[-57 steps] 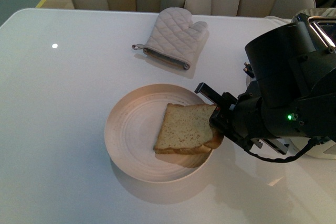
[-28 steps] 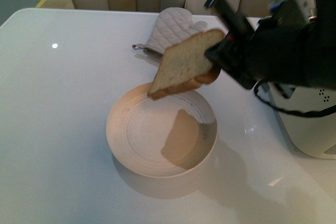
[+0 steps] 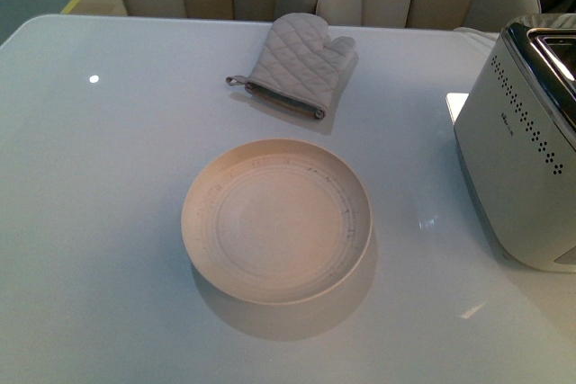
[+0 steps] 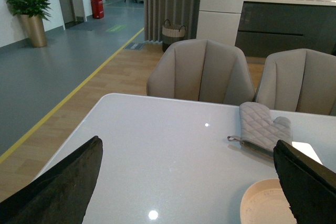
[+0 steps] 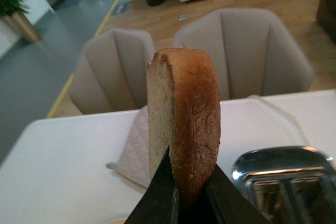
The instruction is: Put bread into toaster
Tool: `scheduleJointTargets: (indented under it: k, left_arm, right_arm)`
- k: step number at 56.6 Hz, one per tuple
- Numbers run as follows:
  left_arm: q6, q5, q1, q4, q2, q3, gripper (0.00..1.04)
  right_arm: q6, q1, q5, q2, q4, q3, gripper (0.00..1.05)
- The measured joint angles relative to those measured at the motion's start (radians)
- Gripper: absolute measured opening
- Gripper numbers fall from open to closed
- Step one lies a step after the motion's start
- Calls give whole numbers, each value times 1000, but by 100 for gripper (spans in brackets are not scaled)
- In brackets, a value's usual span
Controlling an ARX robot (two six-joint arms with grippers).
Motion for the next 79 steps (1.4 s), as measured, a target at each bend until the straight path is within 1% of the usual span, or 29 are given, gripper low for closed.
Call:
scheduleJointTargets:
  k: [3,6,15,25,34,44,54,79]
  left_arm:
    - [0,0,0,0,0,0,97]
    - [0,0,0,0,0,0,97]
    - [0,0,0,0,0,0,97]
    - [0,0,0,0,0,0,97]
    - [0,0,0,0,0,0,97]
    - [0,0,0,0,0,0,97]
    - [0,0,0,0,0,0,97]
    - [0,0,0,0,0,0,97]
  right_arm:
    - [-125,-35,35,23,-73,63,3]
    - [-196,-56,48,45,-140,96,3]
    - [-270,-72,79,114,-285,124,3]
    - [-309,-87,126,189,-393,193,3]
    - [-328,-102,146,219,-428,229,3]
    - [-327,-99,145,231,-440,229,3]
    - [-326,-89,153,232,-433,204,3]
    - [-324,-99,164,259,-420,145,3]
